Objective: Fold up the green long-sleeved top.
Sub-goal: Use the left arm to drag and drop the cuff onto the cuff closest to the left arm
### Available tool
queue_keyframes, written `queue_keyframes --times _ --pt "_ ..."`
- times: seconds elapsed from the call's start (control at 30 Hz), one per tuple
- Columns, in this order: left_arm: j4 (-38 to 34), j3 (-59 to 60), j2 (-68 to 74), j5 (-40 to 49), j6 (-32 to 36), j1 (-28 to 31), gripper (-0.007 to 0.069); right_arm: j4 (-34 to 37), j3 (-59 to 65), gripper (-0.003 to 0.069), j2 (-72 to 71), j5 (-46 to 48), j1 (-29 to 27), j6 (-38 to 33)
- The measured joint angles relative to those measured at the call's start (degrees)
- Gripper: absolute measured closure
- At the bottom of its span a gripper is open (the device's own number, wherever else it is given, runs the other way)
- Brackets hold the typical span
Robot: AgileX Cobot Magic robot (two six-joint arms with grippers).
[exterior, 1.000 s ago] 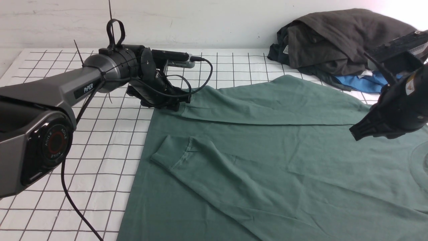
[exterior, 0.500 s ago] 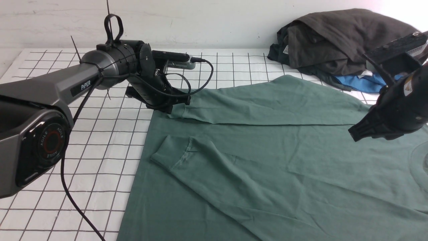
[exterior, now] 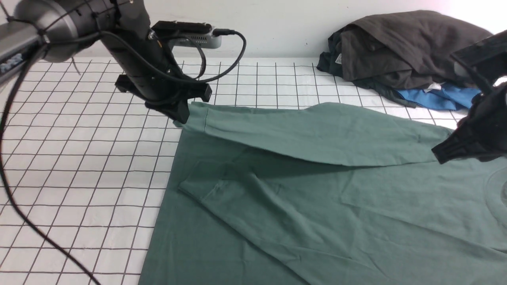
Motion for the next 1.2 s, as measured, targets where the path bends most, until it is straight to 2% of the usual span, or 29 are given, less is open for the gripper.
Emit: queue_keyframes --times 0.2,0.33,0.63,0.83,0.87,0.9,0.93,1.03,1.2 --pt "-6.4 18.1 -10.2 -5.3 5.4 -0.2 0.0622 4.6 0.0 0.0673 -4.7 0.9 0.0 -0.3" --pt "-9.0 28.5 -13.3 -10.0 9.5 -0.9 0.0622 9.8 0.0 0.0673 -5.4 3.7 0.0 -3.5" --pt "-8.7 34.3 -12.1 -13.2 11.9 -1.1 0.0604 20.3 0.0 0.0673 -5.4 10.5 0.0 -11.3" --pt "-8.2 34.3 -12.1 -13.5 12.6 -1.1 0.0479 24.5 0.7 0.0673 -6.4 10.9 0.0 -13.0" --pt "-8.2 34.3 -12.1 -12.9 12.6 -1.1 0.0412 25.1 1.8 0.0673 -7.6 10.9 0.0 -13.1" --pt "-8.2 34.3 -12.1 -12.8 12.6 -1.1 0.0404 25.1 1.9 0.0673 -8.0 10.9 0.0 -13.1" --pt "-8.2 34.3 -12.1 -11.5 12.7 -1.1 0.0351 25.2 3.2 0.0673 -9.5 10.9 0.0 -13.1" --pt "-8.2 34.3 -12.4 -7.2 14.5 -1.4 0.0257 25.3 6.5 0.0673 -14.1 10.9 0.0 -13.1" --pt "-9.0 34.3 -16.1 -3.0 20.3 -5.3 0.0233 26.5 11.4 0.0673 -21.9 11.2 0.0 -13.1"
